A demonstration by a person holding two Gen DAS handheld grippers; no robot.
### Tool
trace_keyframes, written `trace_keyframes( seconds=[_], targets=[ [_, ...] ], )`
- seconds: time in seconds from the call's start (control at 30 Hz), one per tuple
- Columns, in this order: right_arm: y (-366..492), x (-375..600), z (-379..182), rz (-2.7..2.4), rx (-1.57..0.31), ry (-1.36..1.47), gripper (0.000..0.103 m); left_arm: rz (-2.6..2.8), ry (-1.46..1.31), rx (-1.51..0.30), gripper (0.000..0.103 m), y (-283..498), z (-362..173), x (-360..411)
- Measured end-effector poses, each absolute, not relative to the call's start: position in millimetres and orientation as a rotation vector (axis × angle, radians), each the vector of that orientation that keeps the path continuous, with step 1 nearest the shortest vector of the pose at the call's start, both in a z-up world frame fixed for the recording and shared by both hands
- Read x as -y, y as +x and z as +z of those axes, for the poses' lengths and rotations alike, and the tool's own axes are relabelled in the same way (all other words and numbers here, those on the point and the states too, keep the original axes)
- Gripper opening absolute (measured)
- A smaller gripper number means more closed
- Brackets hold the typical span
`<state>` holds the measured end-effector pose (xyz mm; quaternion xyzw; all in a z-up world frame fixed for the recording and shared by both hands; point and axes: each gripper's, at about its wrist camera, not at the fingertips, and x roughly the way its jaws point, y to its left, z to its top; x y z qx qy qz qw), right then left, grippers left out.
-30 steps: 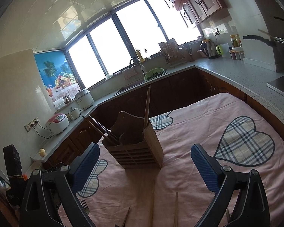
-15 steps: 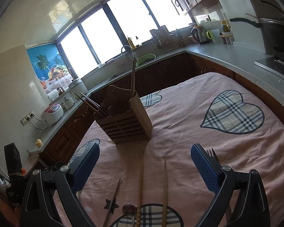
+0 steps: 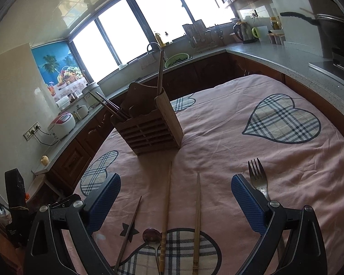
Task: Organize utensils
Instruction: 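Withdraw both grippers from the holder back over the remaining chopsticks, then close the left gripper on a metal chopstick while the right gripper grasps a wooden chopstick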
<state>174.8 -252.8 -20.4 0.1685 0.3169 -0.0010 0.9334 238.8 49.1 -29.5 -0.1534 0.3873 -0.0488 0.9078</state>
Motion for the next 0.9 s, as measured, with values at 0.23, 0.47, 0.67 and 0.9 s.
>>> trace_keyframes(
  seconds=[0.23, 0.47, 0.67, 0.9],
  targets=[
    [176, 245, -34, 0.007, -0.693, 0.319, 0.098, -0.098, -0.301, -0.831, 0.085, 243, -39, -44],
    [187, 243, -48, 0.008, -0.743, 0.296, 0.097, -0.113, -0.25, -0.871, 0.084, 256, -47, -29],
    [198, 246, -57, -0.011, -0.779, 0.271, 0.086, -0.142, -0.219, -0.91, 0.079, 274, -53, -16],
    [217, 253, -73, -0.022, -0.84, 0.254, 0.068, -0.192, -0.16, -0.949, 0.066, 300, -61, 4]
  ],
)
